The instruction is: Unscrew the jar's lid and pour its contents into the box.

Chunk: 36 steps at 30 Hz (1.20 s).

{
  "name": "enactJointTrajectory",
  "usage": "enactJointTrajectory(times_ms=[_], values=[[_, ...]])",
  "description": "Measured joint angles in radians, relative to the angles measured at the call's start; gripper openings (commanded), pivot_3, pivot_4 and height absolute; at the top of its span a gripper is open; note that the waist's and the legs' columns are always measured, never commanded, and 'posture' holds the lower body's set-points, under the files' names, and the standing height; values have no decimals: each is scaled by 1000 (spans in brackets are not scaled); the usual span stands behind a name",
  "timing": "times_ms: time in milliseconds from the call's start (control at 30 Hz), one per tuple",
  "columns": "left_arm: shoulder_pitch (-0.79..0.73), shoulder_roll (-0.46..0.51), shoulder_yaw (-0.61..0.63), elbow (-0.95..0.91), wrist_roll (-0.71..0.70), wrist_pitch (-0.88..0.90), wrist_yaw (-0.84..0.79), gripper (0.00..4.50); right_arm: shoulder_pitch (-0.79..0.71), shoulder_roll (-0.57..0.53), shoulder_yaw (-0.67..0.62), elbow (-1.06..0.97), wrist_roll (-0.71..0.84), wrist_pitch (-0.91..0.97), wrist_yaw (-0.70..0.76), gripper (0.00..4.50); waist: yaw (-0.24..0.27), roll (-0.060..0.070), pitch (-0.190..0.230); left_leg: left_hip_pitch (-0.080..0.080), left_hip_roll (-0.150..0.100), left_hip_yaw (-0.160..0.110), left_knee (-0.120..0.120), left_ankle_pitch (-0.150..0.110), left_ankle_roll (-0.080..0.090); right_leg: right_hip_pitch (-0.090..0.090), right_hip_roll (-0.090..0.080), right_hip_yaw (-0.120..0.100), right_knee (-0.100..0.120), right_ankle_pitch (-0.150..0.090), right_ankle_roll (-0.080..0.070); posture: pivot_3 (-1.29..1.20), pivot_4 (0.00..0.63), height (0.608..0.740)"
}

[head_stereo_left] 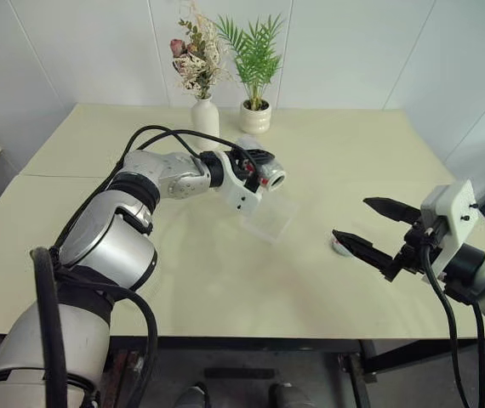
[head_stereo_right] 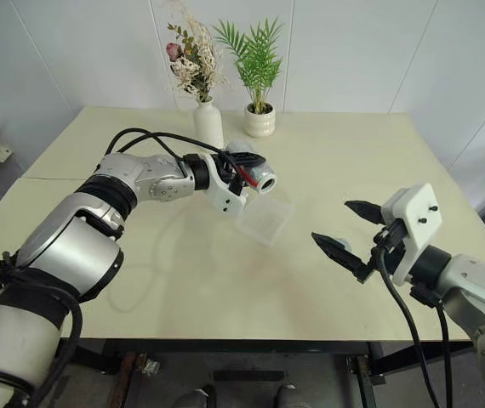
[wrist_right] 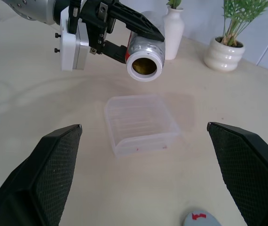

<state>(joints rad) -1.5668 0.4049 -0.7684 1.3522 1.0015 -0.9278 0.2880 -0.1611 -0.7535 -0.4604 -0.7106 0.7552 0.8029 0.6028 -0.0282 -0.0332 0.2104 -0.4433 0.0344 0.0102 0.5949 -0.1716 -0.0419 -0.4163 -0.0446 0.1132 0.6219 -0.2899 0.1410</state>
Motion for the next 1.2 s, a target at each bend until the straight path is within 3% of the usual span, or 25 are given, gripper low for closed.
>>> enactJointTrajectory(times_ms=[267,733,1200], values=[[-27,-25,-63,11,55,20,78,2155,40,-18,-8,1,0,-34,-2,4500,1,-1,1,0,0,0,1,0,0,0,0,0,0,0,0,0,150,740],[-106,-72,-330,23,328,146,455,2155,21,-32,-6,2,0,-37,-40,4500,1,-4,2,0,-1,0,1,-1,-1,0,0,1,-1,0,1,0,150,740],[-115,-102,-471,30,461,321,621,2155,-33,-65,28,45,1,-37,-42,4500,3,-5,3,0,-1,0,2,-1,-1,1,0,1,0,0,1,0,150,740]])
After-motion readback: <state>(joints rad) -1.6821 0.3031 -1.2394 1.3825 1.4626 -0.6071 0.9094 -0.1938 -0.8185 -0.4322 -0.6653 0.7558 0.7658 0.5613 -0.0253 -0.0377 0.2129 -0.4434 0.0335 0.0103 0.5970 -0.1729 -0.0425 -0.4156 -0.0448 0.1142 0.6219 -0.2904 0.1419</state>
